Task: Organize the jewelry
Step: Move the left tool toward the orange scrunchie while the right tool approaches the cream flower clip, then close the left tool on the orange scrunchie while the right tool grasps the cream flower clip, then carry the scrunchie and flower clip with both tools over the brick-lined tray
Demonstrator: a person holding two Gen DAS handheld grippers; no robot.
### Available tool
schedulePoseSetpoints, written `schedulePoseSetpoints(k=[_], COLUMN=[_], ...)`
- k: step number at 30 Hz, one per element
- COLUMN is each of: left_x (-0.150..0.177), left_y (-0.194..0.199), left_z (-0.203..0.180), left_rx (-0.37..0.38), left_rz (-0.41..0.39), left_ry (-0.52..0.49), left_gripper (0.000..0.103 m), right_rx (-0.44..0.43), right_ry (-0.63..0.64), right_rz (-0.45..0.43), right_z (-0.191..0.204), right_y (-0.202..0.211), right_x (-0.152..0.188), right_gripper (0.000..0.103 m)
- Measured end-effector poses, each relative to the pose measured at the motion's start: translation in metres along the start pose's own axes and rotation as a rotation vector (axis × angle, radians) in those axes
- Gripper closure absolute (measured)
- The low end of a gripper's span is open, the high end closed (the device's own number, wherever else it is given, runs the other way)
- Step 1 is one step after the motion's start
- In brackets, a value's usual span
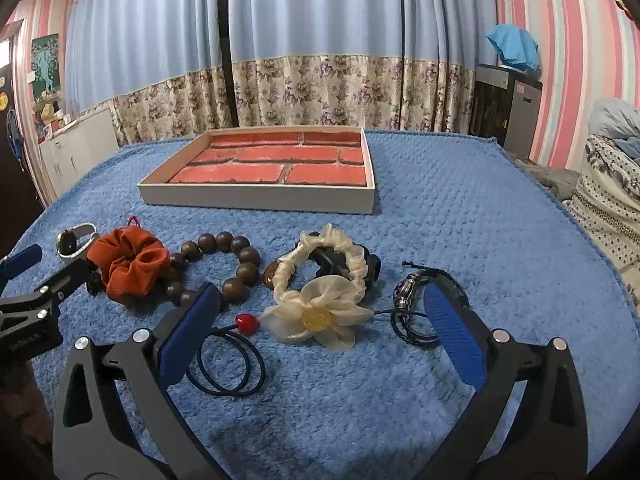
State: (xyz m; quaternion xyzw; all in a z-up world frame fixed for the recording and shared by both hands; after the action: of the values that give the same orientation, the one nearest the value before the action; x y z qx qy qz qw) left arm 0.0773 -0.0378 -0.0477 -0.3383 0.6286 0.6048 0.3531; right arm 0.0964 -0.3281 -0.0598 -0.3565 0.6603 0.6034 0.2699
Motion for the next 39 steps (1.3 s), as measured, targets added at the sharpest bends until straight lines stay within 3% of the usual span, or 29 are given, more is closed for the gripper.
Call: schedulePoseSetpoints(k=[7,13,14,17,19,22,25,39], left_x=[-0.006,-0.009,-0.008,-0.006,-0.003,0.000,0.000,-0.025], left_y=[-0.017,-0.040,-0.044,-0.053,-0.059,-0.065,-0.063,-0.024], left_z=[-0.002,-0.002,-0.003,-0.004,-0.006,-0.006,-0.007,-0.006], left_rx=[0.000,0.004,0.011,0.035,0.063,0.088,0.103,0.153], left_rz=[0.036,0.099,0.109,0.146,0.181,0.216,0.208,0.128], left_ry=[0.003,0.000,0.000,0.007,0.014,0.029,0.030,0.059], left_gripper=[0.004,0.008,0.010,0.025,0.056,0.076,0.086,0.091], right_rx=[-0.057,-0.085,-0.094,-0.105,-0.109,-0.119,-0.123,-0.133], right_ry=[-0.043,-0.062,-0.067,-0.070,-0.077,-0.070,-0.054,-0.019], right_rz=[0.069,0.173,0.181,0.192,0.181,0.182,0.172,0.039], right_z=[-0.005,-0.007,-0.007,-0.008,-0.009,-0.008,-0.005,-0.002], right_y=[-0.022,-0.048,-0.050,-0.053,-0.051,-0.053,-0.051,-0.009], right_x=[0.000,0.006,0.007,0.010,0.011,0.012,0.011,-0.016], right_gripper=[0.009,0.033,0.041,0.051,0.054,0.065,0.071,0.074])
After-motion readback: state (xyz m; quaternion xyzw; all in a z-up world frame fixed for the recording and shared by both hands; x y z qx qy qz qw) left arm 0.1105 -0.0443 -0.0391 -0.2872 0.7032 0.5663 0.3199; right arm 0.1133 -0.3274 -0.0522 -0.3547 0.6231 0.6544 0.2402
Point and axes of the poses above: each gripper's, at about its wrist camera, not at the fingertips, and y roughly against the way its jaws point, z to its left, x to its underside, the point moved 4 cm from there along -y, roughly the way its jaws point, and after that the axes turned 7 degrees about y, right-handed, at the moved point
